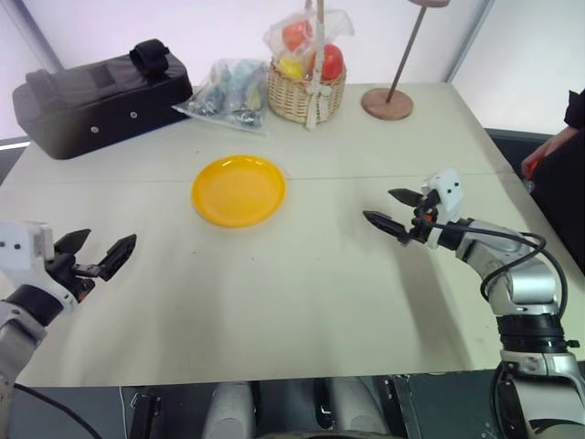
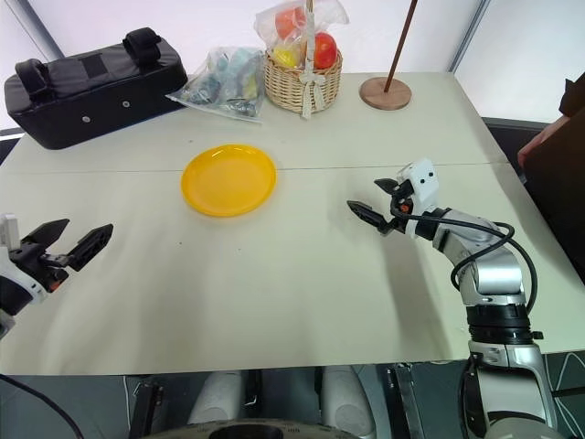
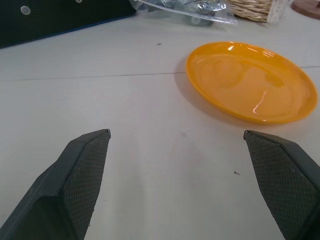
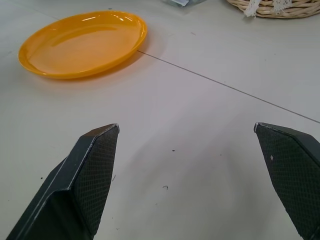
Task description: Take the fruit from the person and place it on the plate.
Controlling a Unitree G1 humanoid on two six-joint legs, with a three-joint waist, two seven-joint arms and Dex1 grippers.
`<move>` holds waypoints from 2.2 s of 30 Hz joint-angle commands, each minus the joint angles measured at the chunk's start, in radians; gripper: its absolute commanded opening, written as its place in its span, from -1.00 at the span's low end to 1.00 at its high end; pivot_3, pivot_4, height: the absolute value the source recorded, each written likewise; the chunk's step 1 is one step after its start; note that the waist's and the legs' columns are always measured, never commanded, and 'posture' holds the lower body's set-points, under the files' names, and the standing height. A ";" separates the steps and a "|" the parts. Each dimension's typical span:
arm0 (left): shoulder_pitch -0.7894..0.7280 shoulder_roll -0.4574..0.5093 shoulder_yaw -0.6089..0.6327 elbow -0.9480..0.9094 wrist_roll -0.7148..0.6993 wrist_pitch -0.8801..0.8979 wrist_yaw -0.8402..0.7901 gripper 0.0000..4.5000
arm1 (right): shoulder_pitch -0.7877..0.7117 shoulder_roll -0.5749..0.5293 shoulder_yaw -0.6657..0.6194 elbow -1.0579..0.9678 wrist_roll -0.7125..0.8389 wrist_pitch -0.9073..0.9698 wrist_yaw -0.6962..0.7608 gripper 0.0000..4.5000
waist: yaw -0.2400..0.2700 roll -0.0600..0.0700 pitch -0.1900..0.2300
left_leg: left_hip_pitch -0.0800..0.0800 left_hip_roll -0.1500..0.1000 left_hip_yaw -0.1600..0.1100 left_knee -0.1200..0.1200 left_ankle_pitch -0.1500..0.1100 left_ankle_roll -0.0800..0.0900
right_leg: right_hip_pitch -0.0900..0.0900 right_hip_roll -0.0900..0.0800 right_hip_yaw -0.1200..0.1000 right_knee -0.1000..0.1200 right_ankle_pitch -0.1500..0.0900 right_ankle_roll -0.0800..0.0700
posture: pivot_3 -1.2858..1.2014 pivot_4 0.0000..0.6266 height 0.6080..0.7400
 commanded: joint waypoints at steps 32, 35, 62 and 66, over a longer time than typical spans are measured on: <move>-0.054 -0.005 -0.047 0.021 0.036 -0.056 0.002 1.00 | -0.011 0.022 -0.002 -0.048 0.012 -0.009 -0.024 0.96 | 0.000 0.000 0.000 | 0.000 0.000 0.000 0.000 0.000 0.000 | 0.000 0.000 0.000 0.000 0.000 0.000 | 0.03 -0.52 1.00; -0.061 -0.005 -0.051 0.027 0.041 -0.058 -0.001 1.00 | -0.013 0.025 -0.002 -0.044 0.010 -0.012 -0.026 0.96 | 0.000 0.000 0.000 | 0.000 0.000 0.000 0.000 0.000 0.000 | 0.000 0.000 0.000 0.000 0.000 0.000 | 0.03 -0.52 1.00; -0.162 0.059 -0.056 0.065 0.033 -0.045 -0.033 1.00 | -0.041 -0.108 -0.028 -0.270 0.211 0.209 0.124 0.96 | -0.001 0.000 0.000 | 0.000 0.000 0.000 -0.001 0.000 0.000 | 0.000 0.000 0.000 0.000 0.000 0.001 | 0.03 -0.52 1.00; -0.174 0.060 -0.092 0.072 0.046 -0.051 -0.044 1.00 | -0.070 -0.169 -0.058 -0.358 0.313 0.306 0.143 0.96 | 0.000 0.000 0.000 | 0.000 0.000 0.000 -0.001 0.000 0.000 | 0.000 0.000 0.000 0.000 0.000 0.001 | 0.03 -0.52 1.00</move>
